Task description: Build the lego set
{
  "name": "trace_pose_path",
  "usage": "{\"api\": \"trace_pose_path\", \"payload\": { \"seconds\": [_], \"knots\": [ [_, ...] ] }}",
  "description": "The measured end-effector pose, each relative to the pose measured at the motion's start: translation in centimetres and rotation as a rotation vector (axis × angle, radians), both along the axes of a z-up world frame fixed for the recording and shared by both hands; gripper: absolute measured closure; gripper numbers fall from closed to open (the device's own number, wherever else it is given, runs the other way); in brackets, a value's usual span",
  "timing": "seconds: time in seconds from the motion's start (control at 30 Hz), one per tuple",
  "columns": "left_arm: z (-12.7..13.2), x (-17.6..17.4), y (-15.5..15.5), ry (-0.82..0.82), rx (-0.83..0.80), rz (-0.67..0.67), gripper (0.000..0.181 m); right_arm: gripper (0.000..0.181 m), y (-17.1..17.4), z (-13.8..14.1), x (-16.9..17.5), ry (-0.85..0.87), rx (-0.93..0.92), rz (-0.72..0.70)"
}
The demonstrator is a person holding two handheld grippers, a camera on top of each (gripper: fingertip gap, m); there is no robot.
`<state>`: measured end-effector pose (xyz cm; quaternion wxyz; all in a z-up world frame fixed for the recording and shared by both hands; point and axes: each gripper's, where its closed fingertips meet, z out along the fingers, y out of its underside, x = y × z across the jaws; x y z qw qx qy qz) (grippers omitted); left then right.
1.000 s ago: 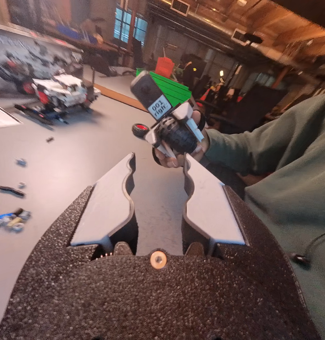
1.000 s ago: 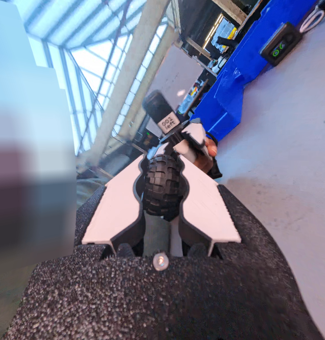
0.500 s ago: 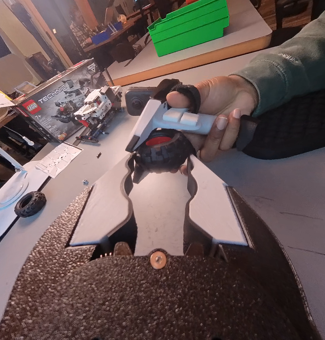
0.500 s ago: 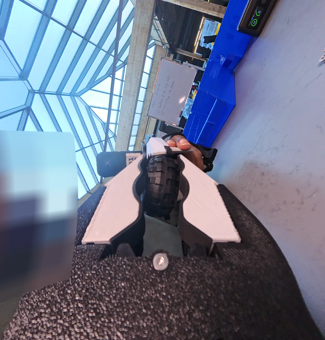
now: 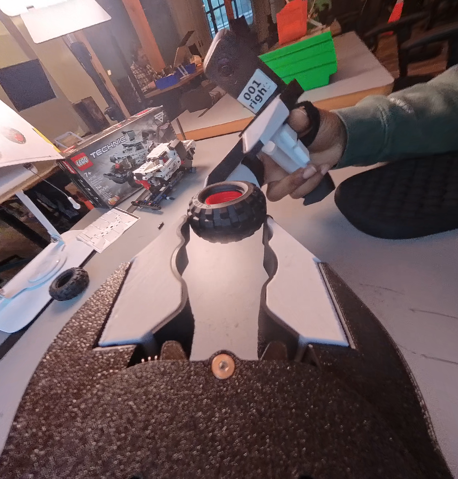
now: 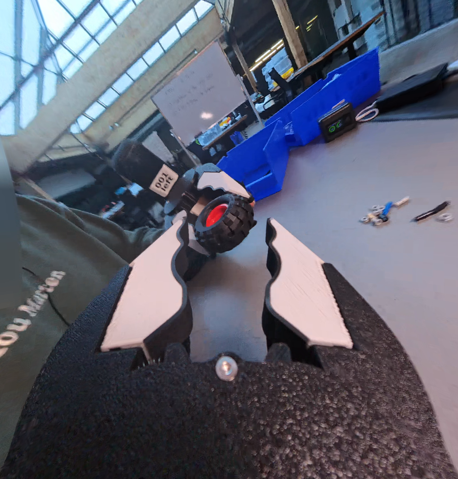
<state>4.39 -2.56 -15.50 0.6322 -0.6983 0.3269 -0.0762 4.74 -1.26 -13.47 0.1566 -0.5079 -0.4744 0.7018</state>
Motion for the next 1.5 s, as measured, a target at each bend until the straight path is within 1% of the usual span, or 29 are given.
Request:
{"api": "trace_pose_path", "payload": {
  "seconds": [0.07, 0.1, 0.17, 0.2, 0.23, 0.3, 0.33, 0.37, 0.4, 0.47, 0.53, 0.57, 0.6, 0.67, 0.77, 0.9, 1.03, 1.17, 1.37, 1.5],
  "knots": [
    [-0.6, 0.4, 0.0, 0.103, 0.027, 0.014, 0.127, 0.134, -0.6, -0.2, -0.3, -0.042, -0.164, 0.055],
    [-0.8, 0.6, 0.0, 0.145, 0.04, 0.02, 0.127, 0.138, -0.9, -0.9, -0.6, -0.085, -0.196, 0.067],
    [-1.1, 1.0, 0.0, 0.204, 0.052, 0.026, 0.128, 0.143, -1.7, -2.1, -0.7, -0.147, -0.209, 0.111],
    [-1.1, 1.0, 0.0, 0.223, 0.062, 0.028, 0.128, 0.15, -1.6, -2.4, -0.8, -0.159, -0.224, 0.102],
    [-1.2, 1.1, 0.0, 0.236, 0.065, 0.031, 0.128, 0.152, -1.6, -2.5, -0.8, -0.163, -0.245, 0.107],
    [-1.2, 1.2, 0.1, 0.204, 0.053, 0.022, 0.127, 0.153, -1.4, -2.5, -0.7, -0.149, -0.237, 0.105],
    [-1.3, 1.2, 0.2, 0.15, 0.023, 0.011, 0.127, 0.153, -1.3, -2.5, -0.7, -0.138, -0.215, 0.092],
    [-1.5, 1.0, 0.2, 0.064, -0.035, -0.007, 0.129, 0.154, -1.1, -2.3, -0.7, -0.119, -0.192, 0.074],
    [-1.4, 1.0, 0.1, -0.065, -0.104, -0.043, 0.124, 0.154, -0.6, -2.1, -0.8, -0.098, -0.155, 0.04],
    [-0.5, 1.0, -0.2, -0.364, -0.26, -0.133, 0.115, 0.154, 0.4, -2.5, -0.9, -0.084, -0.004, -0.044],
    [0.3, 0.5, -0.1, -0.613, -0.388, -0.179, 0.124, 0.154, 0.6, -2.7, -0.9, -0.067, 0.174, -0.1],
    [0.6, 0.5, -0.2, -0.701, -0.427, -0.215, 0.133, 0.155, 0.4, -2.8, -1.0, -0.065, 0.249, -0.113],
    [0.5, 0.3, -0.2, -0.751, -0.462, -0.22, 0.137, 0.155, 0.1, -2.9, -1.1, -0.062, 0.315, -0.124],
    [-0.4, -0.2, 0.1, -0.719, -0.488, -0.174, 0.156, 0.155, -0.2, -3.4, -1.3, -0.07, 0.401, -0.14],
    [-1.0, -0.2, 0.3, -0.634, -0.482, -0.12, 0.157, 0.156, 0.0, -4.1, -1.5, -0.112, 0.417, -0.157],
    [-2.2, -0.4, 0.9, -0.578, -0.478, -0.043, 0.158, 0.156, 0.6, -5.3, -1.6, -0.175, 0.439, -0.178],
    [-4.1, -0.5, 1.4, -0.482, -0.476, 0.052, 0.161, 0.158, 1.2, -7.2, -1.7, -0.275, 0.476, -0.192],
    [-6.4, -0.7, 1.7, -0.327, -0.487, 0.144, 0.166, 0.158, 1.7, -9.4, -1.9, -0.376, 0.55, -0.221],
    [-7.9, -0.9, 1.8, -0.197, -0.502, 0.198, 0.175, 0.159, 2.0, -11.2, -2.2, -0.473, 0.608, -0.261],
    [-8.2, -1.4, 1.8, -0.172, -0.501, 0.22, 0.176, 0.159, 2.2, -11.5, -2.7, -0.5, 0.632, -0.293]
  ]
}}
